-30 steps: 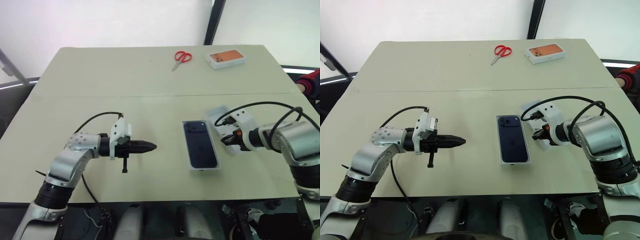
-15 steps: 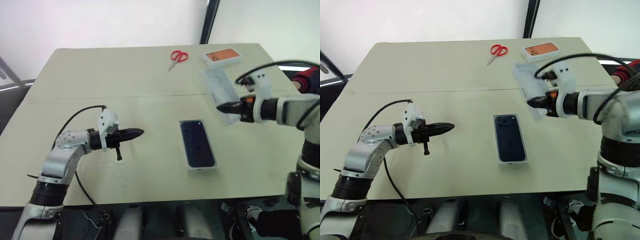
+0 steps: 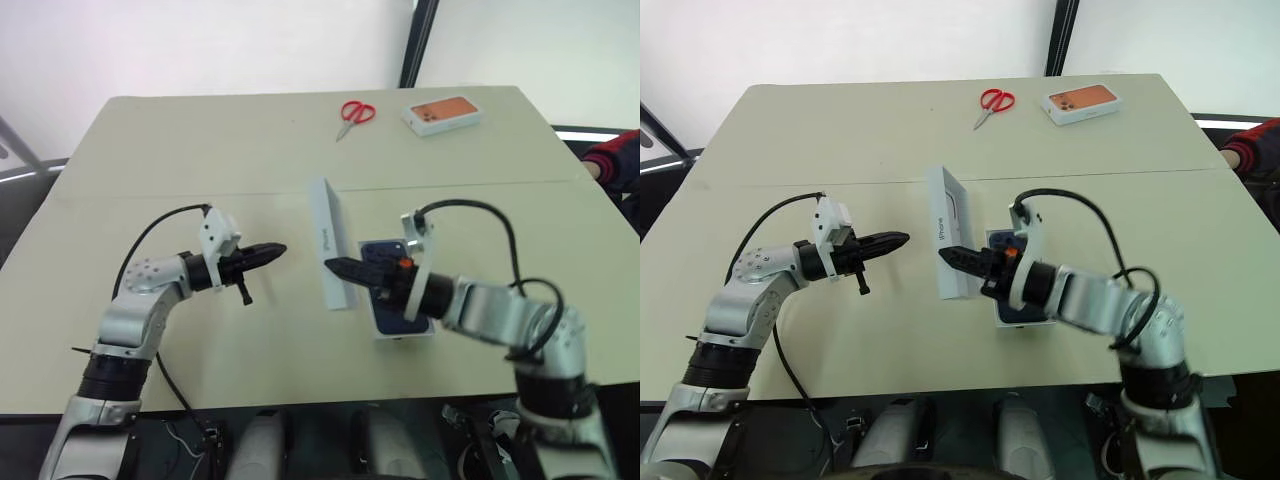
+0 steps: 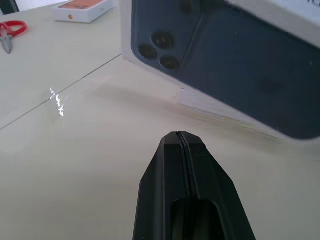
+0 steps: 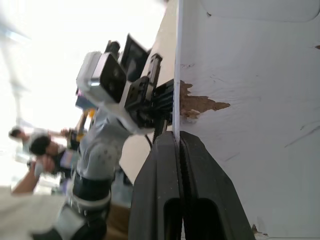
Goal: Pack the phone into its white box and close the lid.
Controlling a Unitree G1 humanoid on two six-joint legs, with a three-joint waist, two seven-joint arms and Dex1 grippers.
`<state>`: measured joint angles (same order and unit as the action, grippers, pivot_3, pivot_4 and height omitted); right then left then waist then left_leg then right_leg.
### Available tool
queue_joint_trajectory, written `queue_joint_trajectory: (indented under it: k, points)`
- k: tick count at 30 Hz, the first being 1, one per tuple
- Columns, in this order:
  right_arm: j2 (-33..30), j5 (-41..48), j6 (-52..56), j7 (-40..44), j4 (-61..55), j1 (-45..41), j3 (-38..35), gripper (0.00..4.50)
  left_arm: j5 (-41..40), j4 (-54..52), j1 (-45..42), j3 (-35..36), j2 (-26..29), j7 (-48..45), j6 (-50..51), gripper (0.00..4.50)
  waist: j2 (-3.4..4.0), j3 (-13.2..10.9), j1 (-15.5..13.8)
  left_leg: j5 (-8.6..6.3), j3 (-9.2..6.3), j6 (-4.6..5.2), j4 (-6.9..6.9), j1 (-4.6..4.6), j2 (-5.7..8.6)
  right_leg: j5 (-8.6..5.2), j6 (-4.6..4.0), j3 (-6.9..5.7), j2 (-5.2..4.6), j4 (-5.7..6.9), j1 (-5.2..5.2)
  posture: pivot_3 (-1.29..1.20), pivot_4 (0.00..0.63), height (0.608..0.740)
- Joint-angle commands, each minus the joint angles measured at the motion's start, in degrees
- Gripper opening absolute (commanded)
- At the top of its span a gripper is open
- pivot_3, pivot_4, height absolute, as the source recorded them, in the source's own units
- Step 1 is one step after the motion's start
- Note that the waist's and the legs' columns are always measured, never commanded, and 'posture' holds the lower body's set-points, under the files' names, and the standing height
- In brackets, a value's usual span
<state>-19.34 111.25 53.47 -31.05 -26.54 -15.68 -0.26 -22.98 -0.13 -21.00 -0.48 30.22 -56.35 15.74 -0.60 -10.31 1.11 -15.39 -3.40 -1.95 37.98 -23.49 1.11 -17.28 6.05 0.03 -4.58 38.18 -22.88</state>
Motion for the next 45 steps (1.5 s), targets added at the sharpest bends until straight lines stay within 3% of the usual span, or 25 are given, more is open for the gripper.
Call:
queue_joint_trajectory:
  k: [1, 3, 6, 13, 16, 19, 26, 32, 35, 39, 42, 45]
  points:
    - [0.8, 1.7, -6.6, -7.3, -6.7, 1.8, 1.9, 0.05, -0.2, -1.9, -1.2, -0.2, -0.7, 0.4, -0.3, 0.00, 0.00, 0.0, -0.1, 0.00, 0.01, 0.00, 0.01, 0.00, 0.01, 0.00, 0.00, 0.02, -0.01, 0.01, 0.00, 0.00, 0.150, 0.740]
    - [-1.1, 1.7, -5.9, -8.7, -5.2, 3.8, 0.9, 0.05, 0.0, -2.2, -1.6, -1.3, -1.6, 0.7, -0.2, 0.00, 0.00, 0.0, -0.4, 0.00, 0.01, 0.00, 0.02, 0.01, 0.02, 0.00, 0.00, 0.02, -0.01, -0.01, 0.04, 0.00, 0.150, 0.740]
    - [-7.2, 1.7, -2.2, -3.9, -2.5, 3.2, -1.0, 0.89, 0.6, -2.2, -2.5, -3.0, -3.2, 0.7, -0.3, 0.00, 0.00, 0.0, -0.5, 0.00, 0.00, 0.00, 0.04, 0.03, 0.07, 0.00, -0.01, 0.00, -0.04, -0.09, 0.12, 0.00, 0.150, 0.740]
    - [-19.4, 1.7, 6.2, 9.1, 3.9, -1.2, -2.6, 4.46, 2.7, -1.2, -3.9, -6.3, -6.3, 1.8, -0.8, 0.00, 0.04, 0.0, -0.1, -0.05, 0.01, 0.08, -0.02, 0.08, -0.03, -0.01, -0.01, 0.01, 0.12, -0.09, 0.12, 0.00, 0.150, 0.740]
    - [-33.8, 1.7, 12.6, 13.1, 9.2, -11.5, -2.9, 4.46, 4.0, -0.3, -5.3, -9.7, -9.9, 2.3, -0.8, 0.00, 0.41, -0.2, -0.4, -0.04, 0.05, 0.08, 0.07, 0.06, 0.05, 0.00, -0.01, 0.03, 0.00, -0.05, 0.14, 0.00, 0.150, 0.740]
    - [-40.6, -3.8, 15.2, 17.1, 13.0, -16.6, -2.3, 4.46, 5.4, 0.3, -6.3, -11.9, -12.6, 3.3, -0.7, 0.00, 0.28, -0.2, -0.7, -0.06, 0.04, 0.12, 0.08, 0.05, 0.08, -0.01, -0.01, -0.01, -0.05, -0.19, 0.21, 0.00, 0.150, 0.740]
    - [-43.2, -28.7, 14.6, 29.1, 13.4, -18.6, -0.1, 4.46, 7.4, 0.4, -7.9, -15.2, -18.5, 6.4, 0.6, 0.00, 0.21, -0.1, -0.5, -0.13, 0.08, 0.25, 0.11, 0.01, 0.06, -0.01, 0.01, 0.01, -0.03, -0.20, 0.18, 0.00, 0.150, 0.740]
    - [-47.6, -57.0, 4.3, 44.4, 6.7, -18.0, 9.2, 4.46, 5.4, -0.9, -9.4, -12.0, -18.1, 8.3, 4.9, 0.00, 0.27, -0.2, -0.5, -0.13, 0.08, 0.25, 0.12, 0.01, 0.06, -0.01, 0.02, 0.02, 0.00, -0.16, 0.11, 0.00, 0.150, 0.740]
    - [-48.9, -68.1, -2.2, 51.6, 6.8, -17.7, 12.7, 3.59, 6.1, -2.9, -9.5, -9.6, -14.7, 10.1, 8.1, 0.00, 0.28, -0.2, -0.3, -0.13, 0.07, 0.24, 0.10, 0.02, 0.05, -0.02, 0.02, 0.01, 0.04, -0.16, 0.10, 0.00, 0.150, 0.740]
    - [-49.5, -76.1, -5.7, 58.3, 6.3, -16.0, 13.3, 1.53, 6.5, -4.7, -8.7, -8.8, -11.2, 10.8, 10.2, 0.00, 0.28, -0.2, -0.5, -0.13, 0.06, 0.24, 0.10, 0.03, 0.05, -0.02, 0.02, 0.01, 0.03, -0.16, 0.11, 0.00, 0.150, 0.740]
    - [-51.3, -83.1, -10.2, 64.2, 3.9, -14.1, 15.1, 0.05, 6.6, -6.3, -7.2, -7.5, -5.2, 9.2, 13.2, 0.00, 0.29, -0.2, -0.5, -0.13, 0.06, 0.23, 0.11, 0.02, 0.08, -0.02, 0.03, 0.01, -0.03, -0.18, 0.12, 0.00, 0.150, 0.740]
    - [-51.2, -88.5, -12.3, 67.1, 2.9, -12.7, 15.8, 0.05, 8.4, -7.4, -5.8, -10.5, -0.5, 6.5, 12.8, 0.00, 0.30, -0.2, -0.4, -0.13, 0.07, 0.23, 0.10, 0.04, 0.07, -0.02, 0.03, 0.02, -0.02, -0.17, 0.12, 0.00, 0.150, 0.740]
